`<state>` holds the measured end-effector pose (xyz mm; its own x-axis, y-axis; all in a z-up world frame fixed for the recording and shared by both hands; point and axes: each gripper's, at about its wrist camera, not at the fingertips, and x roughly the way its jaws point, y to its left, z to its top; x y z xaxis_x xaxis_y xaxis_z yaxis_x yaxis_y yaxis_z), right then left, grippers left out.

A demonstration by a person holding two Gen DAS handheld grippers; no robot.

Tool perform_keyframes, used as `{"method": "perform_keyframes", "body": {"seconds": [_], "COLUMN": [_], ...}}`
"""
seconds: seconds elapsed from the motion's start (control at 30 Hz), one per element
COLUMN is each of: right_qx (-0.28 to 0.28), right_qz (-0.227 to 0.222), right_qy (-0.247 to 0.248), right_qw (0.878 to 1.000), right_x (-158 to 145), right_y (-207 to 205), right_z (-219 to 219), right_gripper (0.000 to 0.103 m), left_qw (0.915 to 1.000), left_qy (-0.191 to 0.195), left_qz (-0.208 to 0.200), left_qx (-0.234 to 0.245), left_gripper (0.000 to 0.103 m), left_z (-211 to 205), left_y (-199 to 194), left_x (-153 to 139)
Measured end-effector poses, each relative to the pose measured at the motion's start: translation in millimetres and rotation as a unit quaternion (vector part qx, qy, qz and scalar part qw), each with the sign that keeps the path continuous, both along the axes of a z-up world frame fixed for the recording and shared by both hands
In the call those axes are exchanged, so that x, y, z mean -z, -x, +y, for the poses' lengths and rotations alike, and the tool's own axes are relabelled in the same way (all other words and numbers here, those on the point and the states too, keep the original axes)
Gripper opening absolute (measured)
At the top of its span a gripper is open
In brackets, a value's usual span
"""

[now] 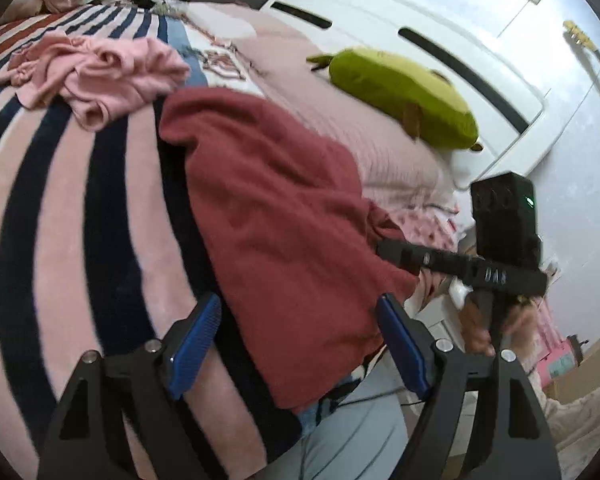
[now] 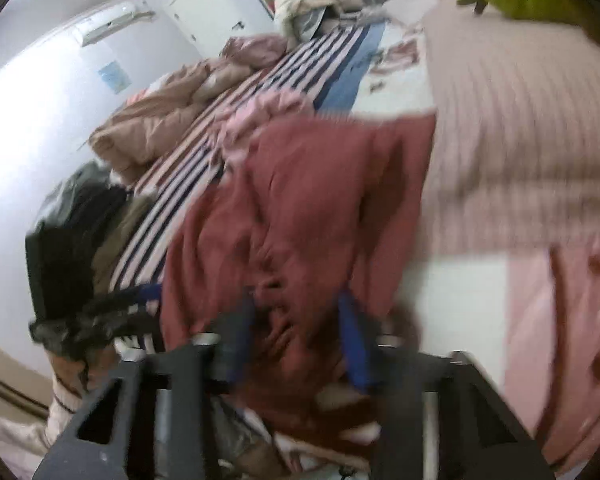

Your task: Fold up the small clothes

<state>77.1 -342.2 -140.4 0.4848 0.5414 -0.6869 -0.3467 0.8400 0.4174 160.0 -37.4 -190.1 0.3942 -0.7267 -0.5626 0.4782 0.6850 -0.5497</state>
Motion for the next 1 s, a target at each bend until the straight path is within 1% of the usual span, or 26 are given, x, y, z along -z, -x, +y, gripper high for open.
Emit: {"method": "perform_keyframes", "body": {"seconds": [0.07, 0.13, 0.27, 0.33, 0.4, 0.43, 0.47, 0.5, 0.53, 0.63, 0.7, 0.73, 0.77, 0.83, 0.9, 1.0], "right_qx": [-0.004, -0.012, -0.050, -0.056, -0.046, -0.039, -0.028, -0.020, -0.012, 0.020, 0.018, 0.018, 0.020, 0.014, 0.005, 0.020], "right_qz": [-0.004, -0.009, -0.006, 0.000, 0.002, -0.004, -0.013, -0.019, -0.022, -0.004, 0.022, 0.035, 0.043, 0.047, 0.043, 0.010], "right_qy": [0.002, 0.003, 0.022, 0.025, 0.003, -0.012, -0.029, -0.038, -0.045, -0.059, -0.075, -0.078, -0.076, -0.073, -0.084, -0.053], "right_qw": [1.000, 1.000, 0.998, 0.998, 0.999, 0.999, 0.999, 0.999, 0.999, 0.998, 0.997, 0.996, 0.996, 0.996, 0.996, 0.998], "right_x": [8, 12, 17, 16, 6, 0, -9, -13, -18, -20, -11, -4, 1, 8, 8, -5], "right_y": [16, 29, 46, 49, 48, 48, 45, 42, 35, 6, -13, -24, -32, -45, -56, -67], "right_z": [6, 10, 20, 18, 7, 1, -9, -15, -22, -37, -36, -34, -32, -23, -19, -21], "right_gripper": [0.014, 0.013, 0.013, 0.015, 0.025, 0.047, 0.077, 0.085, 0.086, 0.086, 0.085, 0.078, 0.059, 0.039, 0.039, 0.039], "left_qw": [1.0000, 0.9998, 0.9997, 0.9996, 0.9997, 0.9997, 0.9996, 0.9994, 0.9992, 0.9989, 0.9980, 0.9977, 0.9978, 0.9979, 0.9982, 0.9983], "left_qy": [-0.008, -0.015, -0.011, -0.005, 0.000, 0.006, 0.014, 0.022, 0.028, 0.030, 0.033, 0.029, 0.016, -0.001, -0.008, -0.018], "left_qz": [0.001, 0.002, 0.007, 0.007, 0.005, 0.003, 0.003, 0.004, 0.008, 0.021, 0.037, 0.044, 0.049, 0.051, 0.042, 0.036], "left_qx": [0.005, 0.011, 0.023, 0.026, 0.024, 0.024, 0.025, 0.026, 0.026, 0.030, 0.040, 0.041, 0.042, 0.041, 0.041, 0.041], "left_gripper": [0.076, 0.076, 0.076, 0.077, 0.077, 0.078, 0.080, 0.080, 0.080, 0.080, 0.080, 0.080, 0.080, 0.080, 0.080, 0.080], "left_z": [-1, 1, 11, 15, 16, 17, 19, 20, 20, 13, 3, -3, -9, -17, -18, -16], "left_y": [7, 13, 23, 24, 21, 18, 14, 10, 3, -15, -25, -29, -31, -32, -28, -24], "left_x": [3, 5, 6, 3, -3, -6, -9, -11, -13, -13, -7, -3, 1, 6, 5, 2]}}
